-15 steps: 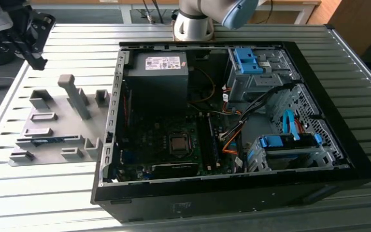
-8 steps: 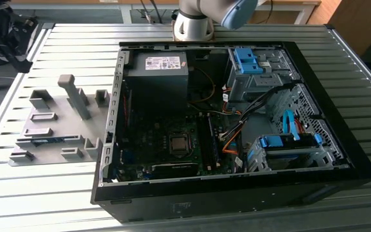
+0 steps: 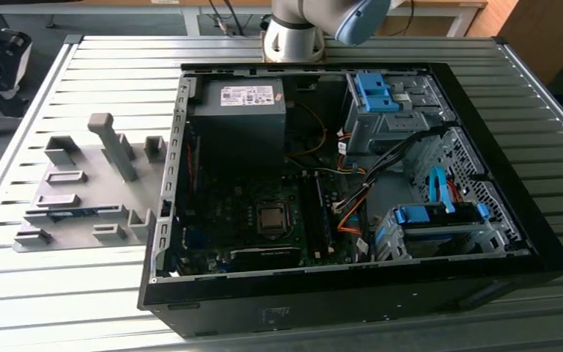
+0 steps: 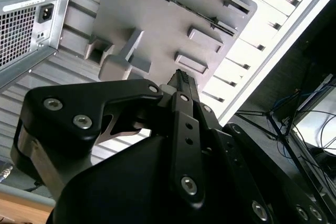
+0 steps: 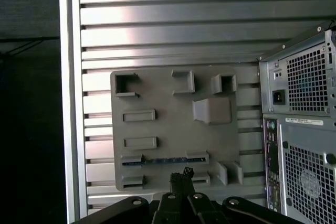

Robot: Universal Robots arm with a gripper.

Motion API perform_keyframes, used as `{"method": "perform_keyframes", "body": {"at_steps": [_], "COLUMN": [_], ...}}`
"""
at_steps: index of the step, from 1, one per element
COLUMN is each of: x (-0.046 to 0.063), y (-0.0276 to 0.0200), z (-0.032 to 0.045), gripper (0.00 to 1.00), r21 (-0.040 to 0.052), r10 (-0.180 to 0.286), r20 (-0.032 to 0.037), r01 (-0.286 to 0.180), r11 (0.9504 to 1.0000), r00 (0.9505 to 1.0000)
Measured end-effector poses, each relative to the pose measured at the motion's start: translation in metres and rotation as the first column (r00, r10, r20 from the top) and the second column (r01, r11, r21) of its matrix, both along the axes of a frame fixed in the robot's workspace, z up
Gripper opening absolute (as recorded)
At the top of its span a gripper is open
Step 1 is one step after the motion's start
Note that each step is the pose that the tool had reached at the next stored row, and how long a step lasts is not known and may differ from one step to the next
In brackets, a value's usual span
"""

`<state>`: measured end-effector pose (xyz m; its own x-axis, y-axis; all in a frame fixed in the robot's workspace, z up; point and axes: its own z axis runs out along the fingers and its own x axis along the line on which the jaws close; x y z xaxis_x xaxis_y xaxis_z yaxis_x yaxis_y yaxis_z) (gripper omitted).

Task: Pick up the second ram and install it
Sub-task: 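Reach for the second ram, then pick up the second ram and move it above second insertion slot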

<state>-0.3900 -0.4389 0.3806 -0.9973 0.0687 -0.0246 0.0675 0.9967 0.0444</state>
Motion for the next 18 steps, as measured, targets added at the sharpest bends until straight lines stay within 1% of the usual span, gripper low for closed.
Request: {"method": "perform_keyframes", "body": {"at_steps": [6, 18], "x": [-0.0089, -0.0108], "y": [-0.0041, -0.0045], "z": [-0.0009, -0.0009], "gripper": [0.11, 0.11], "r21": [0.0, -0.0001], "r10": [0.003, 0.004], "r20": [-0.0001, -0.0002], "r01": [-0.003, -0.004], "r11": [1.0, 1.0], "r00": [1.0, 1.0]}}
